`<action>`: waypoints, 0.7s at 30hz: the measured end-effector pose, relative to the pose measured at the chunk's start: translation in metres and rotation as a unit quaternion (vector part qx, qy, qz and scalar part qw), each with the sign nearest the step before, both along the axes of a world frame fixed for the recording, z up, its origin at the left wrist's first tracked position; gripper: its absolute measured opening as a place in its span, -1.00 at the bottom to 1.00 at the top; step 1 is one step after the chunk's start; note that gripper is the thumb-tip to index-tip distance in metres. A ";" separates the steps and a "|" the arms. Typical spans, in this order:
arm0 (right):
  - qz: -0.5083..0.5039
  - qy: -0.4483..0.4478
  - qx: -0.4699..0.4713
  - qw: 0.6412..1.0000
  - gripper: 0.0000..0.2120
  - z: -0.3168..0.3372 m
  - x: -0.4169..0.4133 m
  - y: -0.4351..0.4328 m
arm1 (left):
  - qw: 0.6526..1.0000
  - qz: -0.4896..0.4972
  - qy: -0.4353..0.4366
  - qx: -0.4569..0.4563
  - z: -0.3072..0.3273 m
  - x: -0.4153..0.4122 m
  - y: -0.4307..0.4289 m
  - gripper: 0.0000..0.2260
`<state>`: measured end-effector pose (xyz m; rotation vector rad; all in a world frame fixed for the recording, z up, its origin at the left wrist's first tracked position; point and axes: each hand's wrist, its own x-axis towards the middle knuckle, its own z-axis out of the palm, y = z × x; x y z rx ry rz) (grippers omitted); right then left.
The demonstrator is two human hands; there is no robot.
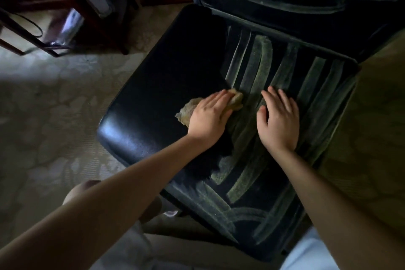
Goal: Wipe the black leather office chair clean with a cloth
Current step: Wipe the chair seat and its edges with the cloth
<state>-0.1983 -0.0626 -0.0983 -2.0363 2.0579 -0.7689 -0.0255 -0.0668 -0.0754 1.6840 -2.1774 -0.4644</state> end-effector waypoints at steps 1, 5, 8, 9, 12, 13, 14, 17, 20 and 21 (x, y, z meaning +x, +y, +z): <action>-0.002 -0.013 -0.003 1.000 -0.57 0.000 0.000 0.000 | 1.000 -0.018 -0.003 -0.010 0.001 -0.004 0.013 -0.58; -0.012 -0.080 -0.029 0.996 -0.59 0.000 -0.001 -0.001 | 0.994 -0.110 0.025 -0.005 0.004 -0.011 0.055 -0.61; -0.011 -0.101 -0.039 0.994 -0.60 0.000 -0.002 -0.002 | 0.969 -0.193 0.140 0.072 0.012 -0.003 0.062 -0.66; -0.007 -0.096 -0.040 0.995 -0.59 -0.001 -0.003 -0.003 | 0.958 -0.179 0.187 0.121 0.018 0.001 0.059 -0.69; 0.007 -0.049 -0.035 0.998 -0.57 0.000 -0.005 -0.002 | 0.952 -0.010 0.269 0.144 0.035 0.009 0.027 -0.74; 0.010 -0.040 -0.027 0.999 -0.57 0.001 -0.006 -0.001 | 0.955 0.055 0.268 0.113 0.038 0.010 0.009 -0.76; 0.008 -0.036 -0.015 0.999 -0.57 0.003 -0.006 -0.001 | 0.956 0.112 0.256 0.086 0.041 0.012 -0.013 -0.78; -0.002 -0.020 0.037 0.999 -0.54 0.005 -0.006 -0.001 | 0.960 0.206 0.183 0.051 0.047 0.019 -0.085 -0.78; 0.005 0.012 0.068 0.998 -0.48 0.003 -0.007 -0.003 | 0.968 0.220 0.120 0.015 0.038 0.027 -0.139 -0.75; 0.007 0.019 0.072 0.997 -0.46 0.003 -0.008 -0.004 | 0.973 0.211 0.094 0.017 0.031 0.026 -0.148 -0.73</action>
